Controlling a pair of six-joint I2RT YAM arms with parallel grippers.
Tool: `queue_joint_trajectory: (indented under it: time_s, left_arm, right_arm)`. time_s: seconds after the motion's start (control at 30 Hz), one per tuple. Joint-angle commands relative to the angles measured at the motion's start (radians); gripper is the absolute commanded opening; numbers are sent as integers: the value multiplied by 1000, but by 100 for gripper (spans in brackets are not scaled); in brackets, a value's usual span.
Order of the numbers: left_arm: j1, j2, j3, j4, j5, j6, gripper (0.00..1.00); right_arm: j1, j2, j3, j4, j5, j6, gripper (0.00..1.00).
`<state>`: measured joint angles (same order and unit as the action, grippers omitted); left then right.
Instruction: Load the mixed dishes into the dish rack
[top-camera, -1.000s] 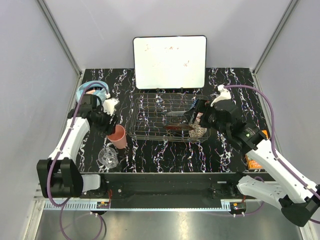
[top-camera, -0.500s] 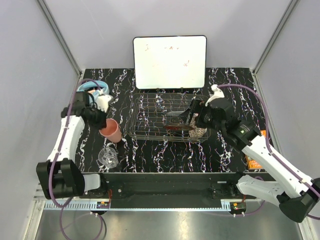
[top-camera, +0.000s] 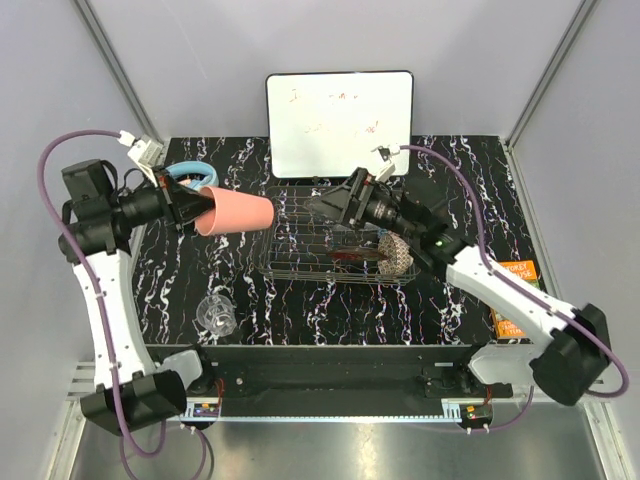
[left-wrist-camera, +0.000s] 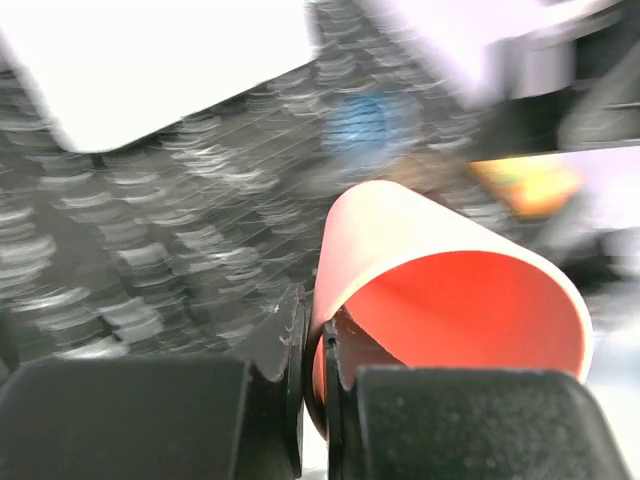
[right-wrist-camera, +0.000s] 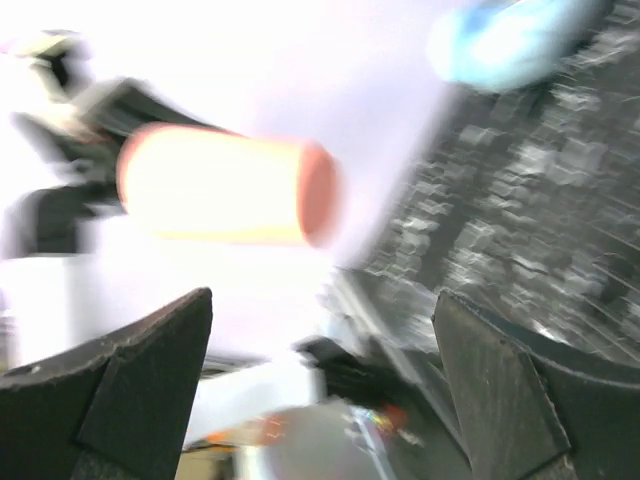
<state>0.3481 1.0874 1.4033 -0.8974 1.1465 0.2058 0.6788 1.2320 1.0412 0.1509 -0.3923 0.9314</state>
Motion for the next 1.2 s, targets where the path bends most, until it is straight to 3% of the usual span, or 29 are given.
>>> queue_joint_trajectory:
  time_s: [0.0,0.13,0.27,0.77,1.17]
  left_arm:
    - [-8,81,-79,255,409,-422,0]
    - [2,143,-83,229,496,-453,0]
    - [2,172,-52,112,535,-335,0]
    - [-6,193,-99,72,536,-276,0]
    - [-37,236,-135,20,536,-178,0]
  right_arm:
    - [7,107,-69,599,-164,357,100]
    - [28,185,-89,697,-163,435,100]
    - [70,215,-72,678,-151,414,100]
    - [134,458,68,746,-158,454,100]
    - [154,578,155,912,-148,569,100]
